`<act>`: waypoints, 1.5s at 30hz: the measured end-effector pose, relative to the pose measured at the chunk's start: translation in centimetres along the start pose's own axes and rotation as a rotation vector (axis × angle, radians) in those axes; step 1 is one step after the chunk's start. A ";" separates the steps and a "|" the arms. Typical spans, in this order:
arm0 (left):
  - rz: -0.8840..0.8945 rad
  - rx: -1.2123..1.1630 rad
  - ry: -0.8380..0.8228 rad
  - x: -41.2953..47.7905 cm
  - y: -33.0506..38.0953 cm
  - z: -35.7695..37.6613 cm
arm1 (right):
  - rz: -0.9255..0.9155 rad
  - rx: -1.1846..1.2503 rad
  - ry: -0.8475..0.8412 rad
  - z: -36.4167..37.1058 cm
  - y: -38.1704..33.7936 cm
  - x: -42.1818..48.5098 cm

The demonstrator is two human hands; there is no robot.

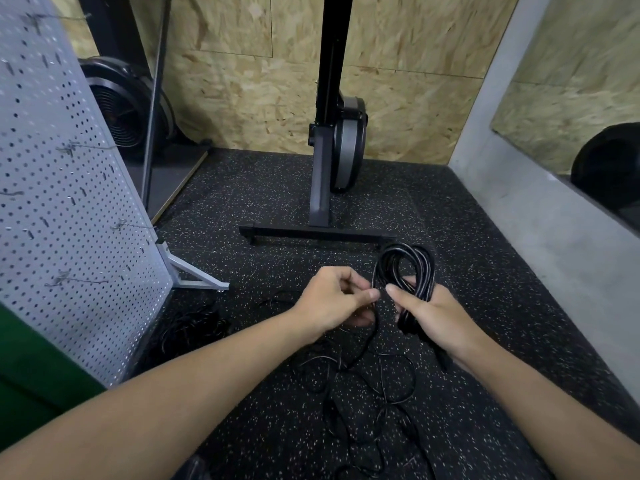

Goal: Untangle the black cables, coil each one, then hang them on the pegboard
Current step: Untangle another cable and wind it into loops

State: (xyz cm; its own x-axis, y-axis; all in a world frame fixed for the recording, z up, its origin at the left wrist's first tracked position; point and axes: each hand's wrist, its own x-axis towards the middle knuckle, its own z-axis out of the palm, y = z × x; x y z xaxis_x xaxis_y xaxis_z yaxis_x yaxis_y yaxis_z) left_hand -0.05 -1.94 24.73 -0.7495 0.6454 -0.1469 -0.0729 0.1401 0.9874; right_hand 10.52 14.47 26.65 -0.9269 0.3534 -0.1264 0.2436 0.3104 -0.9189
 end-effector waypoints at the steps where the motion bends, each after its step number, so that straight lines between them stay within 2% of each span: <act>1: -0.020 -0.064 -0.009 -0.3 0.2 0.6 | -0.019 0.024 0.001 0.3 -0.2 -0.1; 6: -0.065 -0.220 0.010 -0.9 0.2 1.7 | -0.003 0.161 0.025 0.9 -0.5 -0.3; 13: 0.035 -0.087 0.036 -1.4 0.0 1.5 | 0.133 0.328 0.029 1.0 -0.2 -0.3; 21: -0.013 -0.120 -0.073 -1.5 0.2 1.5 | 0.102 0.356 0.167 0.7 -0.4 -0.1; 23: 0.055 0.149 -0.033 -0.9 -0.3 0.8 | 0.074 0.444 0.185 0.7 -0.8 -0.1; 25: 0.068 0.402 -0.126 -0.6 -1.0 0.5 | 0.059 0.524 0.148 0.8 -1.3 -0.2; 28: 0.047 0.595 -0.384 -0.7 -2.8 0.8 | 0.050 0.655 0.002 0.7 -2.0 -0.6; 31: 0.039 0.729 -0.393 -0.1 -4.3 -0.3 | 0.025 0.697 -0.034 0.3 -2.2 -0.7; 33: -0.020 0.795 -0.400 0.4 -4.8 -1.6 | 0.026 0.645 0.022 -0.1 -1.9 -0.5; 35: -0.047 0.849 -0.432 0.8 -4.9 -2.6 | 0.057 0.477 0.143 -0.6 -1.0 0.0; 39: 0.045 0.879 -0.374 0.7 -2.9 -3.0 | 0.169 0.115 0.315 -2.8 1.0 1.3; 41: 0.173 0.862 -0.295 0.2 -1.0 -2.6 | 0.185 -0.077 0.342 -3.8 1.6 1.5; 43: 0.380 0.804 -0.196 -0.4 1.2 -2.0 | 0.159 -0.233 0.300 -3.7 1.1 1.0; 45: 0.594 0.714 -0.087 -0.9 3.1 -1.4 | 0.128 -0.249 0.199 -3.1 0.3 0.5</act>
State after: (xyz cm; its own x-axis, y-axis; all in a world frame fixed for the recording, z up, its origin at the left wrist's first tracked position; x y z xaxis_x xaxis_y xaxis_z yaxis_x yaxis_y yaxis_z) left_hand -0.50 -3.18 28.03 -0.4804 0.8092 0.3382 0.7499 0.1791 0.6368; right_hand 11.01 17.47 27.45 -0.8164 0.5611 -0.1367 0.4394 0.4500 -0.7775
